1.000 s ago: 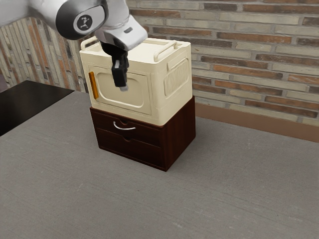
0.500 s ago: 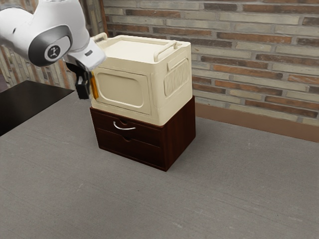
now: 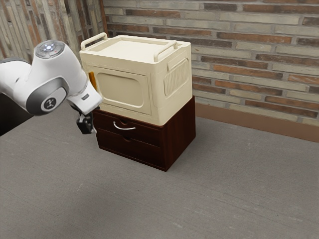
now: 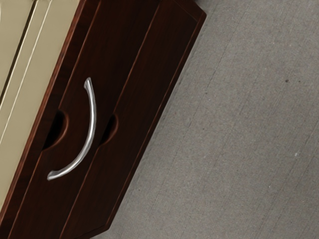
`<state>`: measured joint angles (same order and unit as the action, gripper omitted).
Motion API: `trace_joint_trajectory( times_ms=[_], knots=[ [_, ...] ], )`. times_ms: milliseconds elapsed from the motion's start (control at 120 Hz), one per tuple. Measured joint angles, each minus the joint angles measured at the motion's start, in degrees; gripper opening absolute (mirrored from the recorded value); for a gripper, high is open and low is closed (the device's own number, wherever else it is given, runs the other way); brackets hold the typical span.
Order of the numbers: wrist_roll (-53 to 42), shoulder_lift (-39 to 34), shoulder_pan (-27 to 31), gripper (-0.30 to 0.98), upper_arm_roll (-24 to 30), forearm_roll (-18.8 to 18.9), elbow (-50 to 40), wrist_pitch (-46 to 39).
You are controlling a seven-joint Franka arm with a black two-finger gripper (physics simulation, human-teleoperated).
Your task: Pull the drawer handle with one arm to open the drawer
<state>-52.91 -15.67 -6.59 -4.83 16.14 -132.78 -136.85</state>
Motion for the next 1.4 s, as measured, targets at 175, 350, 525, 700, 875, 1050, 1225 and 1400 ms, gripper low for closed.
trace_joint_trajectory(
  times_ms=[175, 350, 525, 700, 875, 1050, 1225, 1400],
  knots=[
    [-0.79, -1.24, -0.14, 0.69, -0.67, 2.24, -6.44, -8.22],
    [-1.28, 1.15, -0.57, 0.69, -0.88, 5.41, -7.58, -14.88],
    [-1.64, 5.31, -0.45, 0.69, -0.89, 7.33, -6.71, -19.17],
    [-1.92, 8.84, -0.26, 0.69, -0.89, 8.45, -5.69, -22.07],
    [-2.12, 12.84, -0.1, 0.69, -0.89, 9.04, -4.16, -23.68],
    [-2.27, 14.8, -0.12, 0.69, -0.89, 9.41, -3.15, -25.08],
    [-2.43, 16.9, -0.42, 0.69, -0.89, 9.54, -1.98, -25.76],
    [-2.57, 17.29, 0.46, 0.69, -1.26, 9.6, -1.97, -26.06]
  ],
)
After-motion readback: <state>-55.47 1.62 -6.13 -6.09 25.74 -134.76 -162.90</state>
